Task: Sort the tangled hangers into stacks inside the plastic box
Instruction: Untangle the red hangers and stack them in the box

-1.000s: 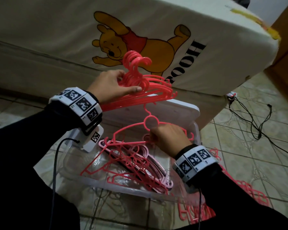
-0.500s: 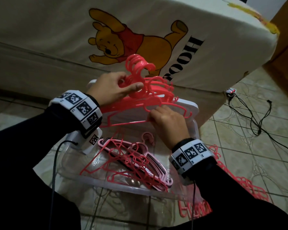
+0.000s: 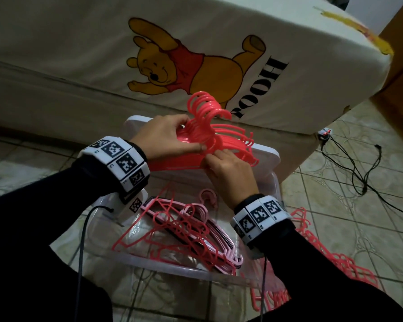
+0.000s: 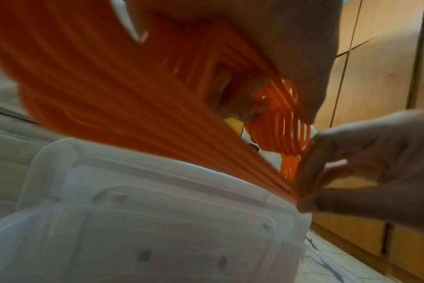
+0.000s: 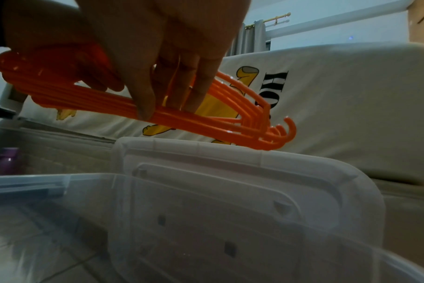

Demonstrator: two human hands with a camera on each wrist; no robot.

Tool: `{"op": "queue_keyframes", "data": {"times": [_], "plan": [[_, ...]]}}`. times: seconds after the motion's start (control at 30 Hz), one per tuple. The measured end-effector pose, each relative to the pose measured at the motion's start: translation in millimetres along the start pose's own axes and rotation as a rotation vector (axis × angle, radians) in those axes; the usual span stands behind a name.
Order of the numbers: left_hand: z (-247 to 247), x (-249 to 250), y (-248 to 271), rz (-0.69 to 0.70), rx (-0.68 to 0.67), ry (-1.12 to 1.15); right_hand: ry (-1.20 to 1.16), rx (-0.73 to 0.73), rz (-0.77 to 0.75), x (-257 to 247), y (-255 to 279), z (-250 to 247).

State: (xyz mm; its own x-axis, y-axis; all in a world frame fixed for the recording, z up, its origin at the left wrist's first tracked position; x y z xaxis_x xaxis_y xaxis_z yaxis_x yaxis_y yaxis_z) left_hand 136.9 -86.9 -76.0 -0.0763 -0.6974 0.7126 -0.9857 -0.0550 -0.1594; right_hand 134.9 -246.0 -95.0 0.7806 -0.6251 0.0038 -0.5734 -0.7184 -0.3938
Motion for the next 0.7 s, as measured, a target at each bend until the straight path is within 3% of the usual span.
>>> {"op": "queue_keyframes", "data": {"times": [0.1,0.2,0.33,0.5,0.6,0.7], "plan": [[-4,-1,-1,0.018,0.028,-0.069,-0.047,0.012,-0.016,-1,0,5],[-4,-5,0,0.029,0.032,-0.179,0.063,0.047,-0.098,-16,4,18],[5,-8,6,0.076,-0.055,-0.270,0.198,-0.087,-0.213,-37,15,49],[-7,-19,5,0.051,-0.013,-0.341,0.363,-0.138,-0.303,-38,23,61],[-8,-22,4,0.034,-0.035,-0.398,0.413,-0.177,-0.313,-42,29,64],[-8,-23,4,0.019,-0.033,-0.432,0.418,-0.326,-0.258,-46,32,75]]}}
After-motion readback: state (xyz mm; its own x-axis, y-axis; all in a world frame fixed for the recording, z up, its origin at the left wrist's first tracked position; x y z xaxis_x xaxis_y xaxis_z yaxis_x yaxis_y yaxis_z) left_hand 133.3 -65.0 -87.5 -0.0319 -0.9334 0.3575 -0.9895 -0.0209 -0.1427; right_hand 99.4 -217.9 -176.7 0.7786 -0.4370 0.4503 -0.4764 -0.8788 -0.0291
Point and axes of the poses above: each hand's wrist, its own y-axis away from the middle knuckle, its own z-axis out of the palm, x = y × z, the point moved 5 cm from there along -y, towards the middle knuckle, and after that the axes turned 4 degrees about y, right-handed, at the moved point
